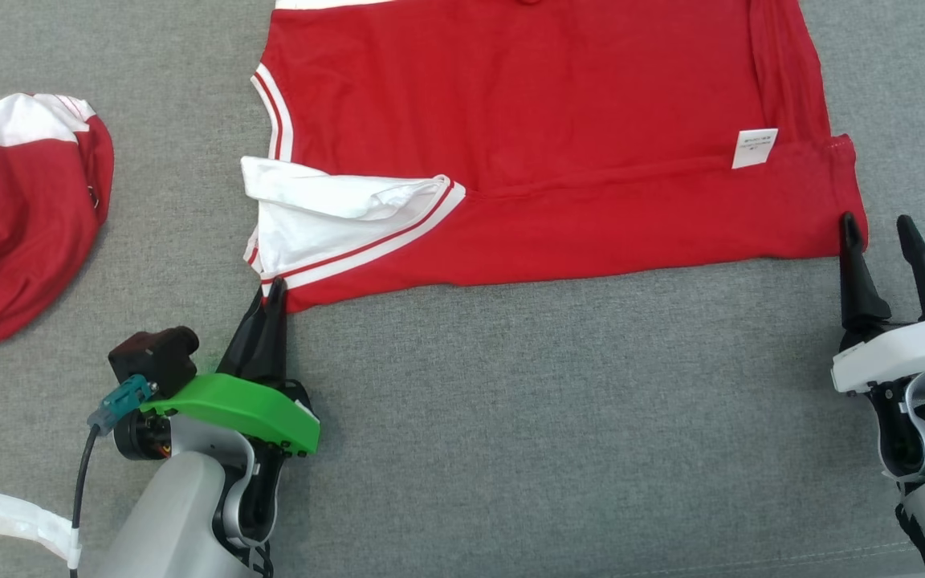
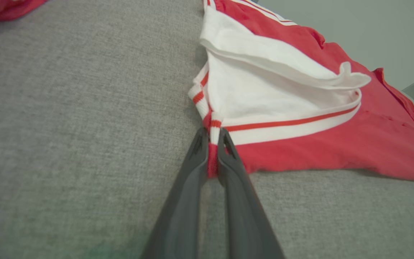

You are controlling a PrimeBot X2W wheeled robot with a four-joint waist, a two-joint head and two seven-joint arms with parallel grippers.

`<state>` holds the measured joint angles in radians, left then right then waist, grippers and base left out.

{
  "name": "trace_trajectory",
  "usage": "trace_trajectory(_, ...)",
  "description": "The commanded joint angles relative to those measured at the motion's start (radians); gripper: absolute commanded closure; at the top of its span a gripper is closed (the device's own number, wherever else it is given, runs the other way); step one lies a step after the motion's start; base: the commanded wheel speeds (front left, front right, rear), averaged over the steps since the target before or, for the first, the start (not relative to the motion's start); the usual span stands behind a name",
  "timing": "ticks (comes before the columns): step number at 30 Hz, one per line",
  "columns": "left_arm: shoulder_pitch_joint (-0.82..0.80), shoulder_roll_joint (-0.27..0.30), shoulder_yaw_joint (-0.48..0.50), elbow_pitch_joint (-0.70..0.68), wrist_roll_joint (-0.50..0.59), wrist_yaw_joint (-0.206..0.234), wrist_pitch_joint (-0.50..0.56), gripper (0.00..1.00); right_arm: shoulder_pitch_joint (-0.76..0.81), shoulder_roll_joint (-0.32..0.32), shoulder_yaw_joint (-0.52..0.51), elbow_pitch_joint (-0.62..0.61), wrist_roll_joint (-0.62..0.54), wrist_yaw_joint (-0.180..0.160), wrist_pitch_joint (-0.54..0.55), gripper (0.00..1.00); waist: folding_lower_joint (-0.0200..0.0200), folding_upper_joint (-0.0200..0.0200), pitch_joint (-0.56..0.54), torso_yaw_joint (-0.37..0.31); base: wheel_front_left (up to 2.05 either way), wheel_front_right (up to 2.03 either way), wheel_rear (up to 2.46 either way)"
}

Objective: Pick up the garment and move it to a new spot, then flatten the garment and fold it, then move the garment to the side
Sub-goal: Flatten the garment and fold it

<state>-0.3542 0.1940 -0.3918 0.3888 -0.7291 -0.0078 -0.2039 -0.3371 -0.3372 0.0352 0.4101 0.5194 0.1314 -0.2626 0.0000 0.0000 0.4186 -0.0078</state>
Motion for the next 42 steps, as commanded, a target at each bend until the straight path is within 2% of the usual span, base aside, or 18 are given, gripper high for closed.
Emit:
trace_trajectory(1, 0.003, -0.003, -0.007, 0.013, 0.002, -0.007, 0.002, 1.0, -0.013, 0.001, 0.016, 0.023, 0.017, -0.001, -0.003, 0.0, 0.0, 0.0, -0.002, 0.003, 0.0, 0.0, 0.0)
trace_trajectory(9, 0.017, -0.001, -0.017, 0.013, -0.002, -0.019, -0.004, 1.0, -0.051, -0.025, 0.119, 0.171, 0.094, -0.001, 0.0, 0.0, 0.0, 0.0, -0.008, 0.024, 0.0, 0.0, 0.0)
trace_trajectory(11, 0.019, 0.0, -0.021, 0.008, -0.001, -0.025, -0.004, 1.0, -0.061, -0.033, 0.147, 0.181, 0.123, -0.001, 0.001, 0.84, 0.0, 0.0, -0.009, 0.026, 0.0, 0.0, 0.0)
trace_trajectory(12, 0.019, 0.001, -0.023, 0.004, -0.001, -0.027, -0.005, 1.0, -0.065, -0.039, 0.155, 0.184, 0.133, -0.001, 0.001, 1.0, 0.0, 0.0, -0.01, 0.028, 0.0, 0.0, 0.0)
trace_trajectory(23, 0.06, 0.029, -0.037, -0.095, 0.001, -0.017, 0.013, 1.0, -0.014, -0.14, 0.215, 0.111, 0.202, -0.001, -0.001, 1.0, 0.0, 0.0, -0.057, 0.044, 0.0, 0.0, 0.0)
trace_trajectory(35, 0.193, 0.08, -0.041, -0.227, -0.014, 0.028, 0.052, 1.0, 0.119, -0.225, 0.248, 0.003, 0.237, -0.001, -0.001, 1.0, 0.0, 0.0, -0.111, 0.05, 0.0, 0.0, 0.0)
trace_trajectory(42, 0.321, 0.097, -0.057, -0.303, -0.028, 0.063, 0.071, 1.0, 0.237, -0.245, 0.224, -0.062, 0.227, -0.001, -0.001, 1.0, 0.0, 0.0, -0.142, 0.051, 0.0, 0.0, 0.0)
